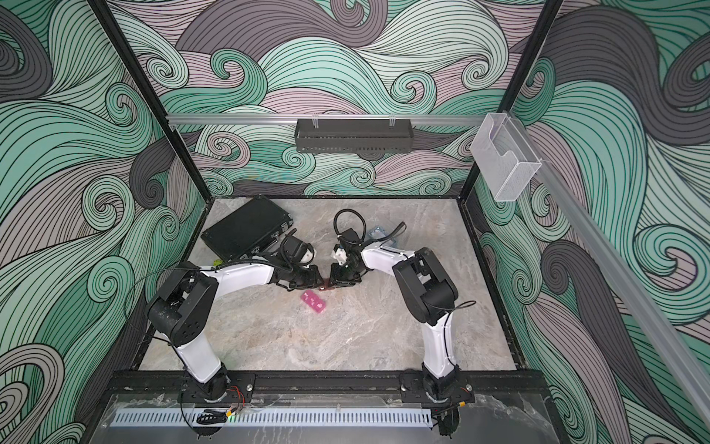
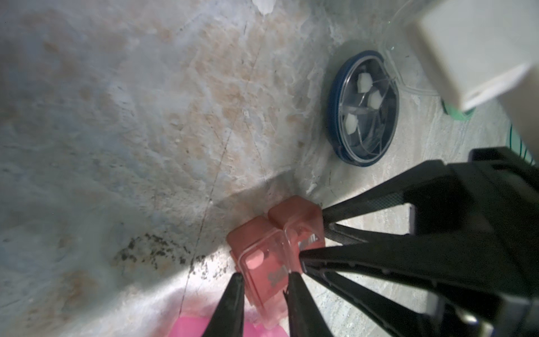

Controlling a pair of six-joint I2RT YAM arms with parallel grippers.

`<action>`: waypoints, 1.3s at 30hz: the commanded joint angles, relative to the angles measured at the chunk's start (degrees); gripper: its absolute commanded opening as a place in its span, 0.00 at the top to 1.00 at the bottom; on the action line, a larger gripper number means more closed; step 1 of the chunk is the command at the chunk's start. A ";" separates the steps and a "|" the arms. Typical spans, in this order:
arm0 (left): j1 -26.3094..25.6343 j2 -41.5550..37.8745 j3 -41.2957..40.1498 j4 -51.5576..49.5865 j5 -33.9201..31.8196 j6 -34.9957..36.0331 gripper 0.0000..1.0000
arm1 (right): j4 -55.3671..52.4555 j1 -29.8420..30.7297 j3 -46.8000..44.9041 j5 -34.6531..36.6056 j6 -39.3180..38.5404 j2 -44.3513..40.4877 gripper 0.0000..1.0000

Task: Close pillboxes
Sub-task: Close the lid on the pillbox.

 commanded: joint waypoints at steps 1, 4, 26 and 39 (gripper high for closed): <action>-0.75 0.80 -0.19 -1.26 -0.79 0.98 0.75 | -1.56 0.22 0.80 1.83 0.67 1.84 0.67; -0.76 1.14 -0.19 -1.78 -1.16 1.25 0.79 | -1.48 0.23 1.06 0.90 0.65 2.11 0.67; -0.77 5.27 2.14 -2.33 -1.61 1.70 0.83 | 0.07 0.04 1.41 -3.59 1.36 2.90 0.65; -0.76 7.33 3.51 -3.45 -1.96 1.54 0.88 | -0.11 -0.17 1.94 -4.12 2.02 3.87 0.65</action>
